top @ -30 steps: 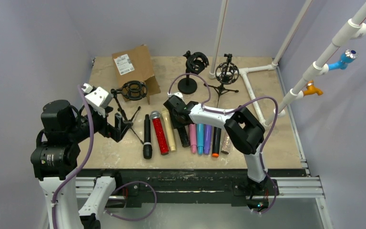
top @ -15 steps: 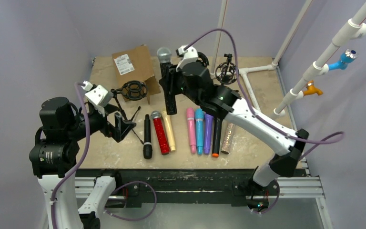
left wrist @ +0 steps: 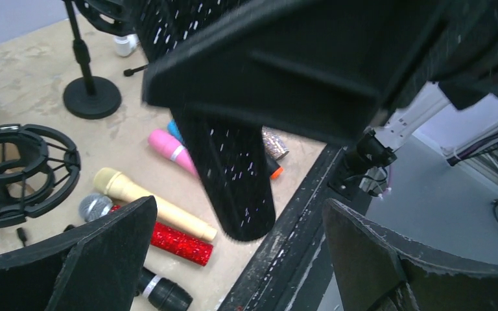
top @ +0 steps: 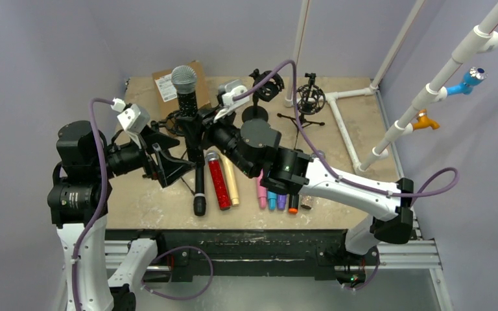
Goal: Attach the microphones to the stand
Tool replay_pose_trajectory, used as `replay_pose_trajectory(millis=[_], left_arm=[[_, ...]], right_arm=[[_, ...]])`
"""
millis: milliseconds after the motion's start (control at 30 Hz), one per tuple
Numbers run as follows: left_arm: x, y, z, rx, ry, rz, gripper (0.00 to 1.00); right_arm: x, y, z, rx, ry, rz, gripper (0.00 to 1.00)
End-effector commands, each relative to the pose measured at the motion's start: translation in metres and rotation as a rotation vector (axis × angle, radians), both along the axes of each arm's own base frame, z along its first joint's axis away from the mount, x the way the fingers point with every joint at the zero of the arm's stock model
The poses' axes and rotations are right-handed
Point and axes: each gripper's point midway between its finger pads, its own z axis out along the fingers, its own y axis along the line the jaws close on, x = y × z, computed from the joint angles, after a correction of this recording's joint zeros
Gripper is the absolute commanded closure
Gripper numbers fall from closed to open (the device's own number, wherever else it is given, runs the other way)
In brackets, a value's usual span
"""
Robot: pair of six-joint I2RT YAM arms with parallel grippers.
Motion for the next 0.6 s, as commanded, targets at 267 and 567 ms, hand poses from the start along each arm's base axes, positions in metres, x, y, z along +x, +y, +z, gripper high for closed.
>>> replay_pose_trajectory(millis=[267,567], left_arm=[[0.006,-0.001,-0.003,-0.032,-0.047,0.007,0.0],[0.018,0.01,-0.008,0.043,-0.133,0.074,0.75]], right_arm=[[-0.035,0.014,0.06,0.23,-0.117,0.009,0.91],[-0.053,0.035,0.039,0.089,-0.06,0.167,0.56]])
